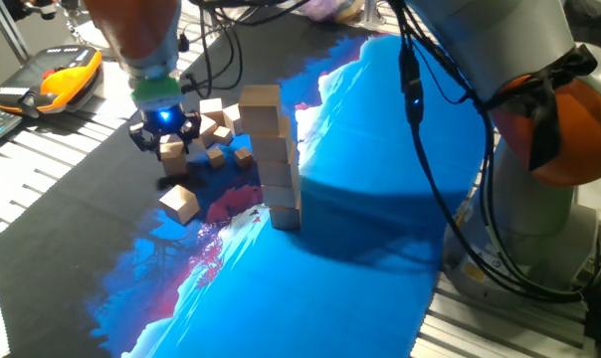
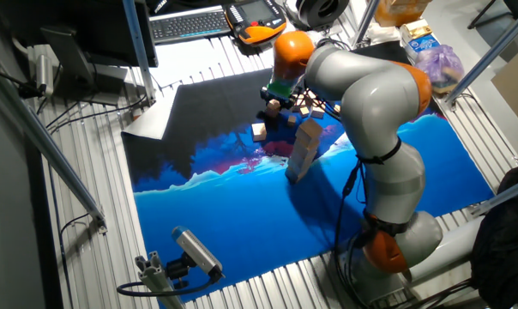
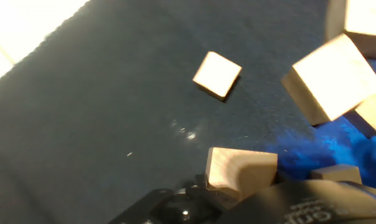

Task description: Stack the blocks in a vertical line of five

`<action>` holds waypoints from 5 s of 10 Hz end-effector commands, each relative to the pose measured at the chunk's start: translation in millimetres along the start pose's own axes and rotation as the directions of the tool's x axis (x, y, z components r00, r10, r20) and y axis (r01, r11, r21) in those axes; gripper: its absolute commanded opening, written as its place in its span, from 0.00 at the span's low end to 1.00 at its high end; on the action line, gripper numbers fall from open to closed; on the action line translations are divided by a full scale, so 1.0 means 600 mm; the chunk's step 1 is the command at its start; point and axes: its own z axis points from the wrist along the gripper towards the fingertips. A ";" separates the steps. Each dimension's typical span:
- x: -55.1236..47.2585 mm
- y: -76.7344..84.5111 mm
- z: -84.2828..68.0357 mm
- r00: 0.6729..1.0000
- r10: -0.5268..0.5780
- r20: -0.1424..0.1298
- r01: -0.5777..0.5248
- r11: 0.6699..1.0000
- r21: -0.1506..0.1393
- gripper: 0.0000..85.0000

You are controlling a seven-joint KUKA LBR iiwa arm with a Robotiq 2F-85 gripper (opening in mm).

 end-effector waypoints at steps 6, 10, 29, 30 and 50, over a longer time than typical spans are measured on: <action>0.027 0.051 -0.094 0.944 -0.322 -0.063 0.319 0.946 -0.062 0.00; 0.100 0.077 -0.098 0.878 -0.479 -0.031 0.478 0.878 -0.023 0.00; 0.181 0.039 -0.060 0.786 -0.619 -0.017 0.618 0.786 -0.009 0.00; 0.182 0.039 -0.060 0.789 -0.614 -0.017 0.614 0.789 -0.008 0.00; 0.191 0.039 -0.054 0.832 -0.555 -0.002 0.555 0.831 0.044 0.60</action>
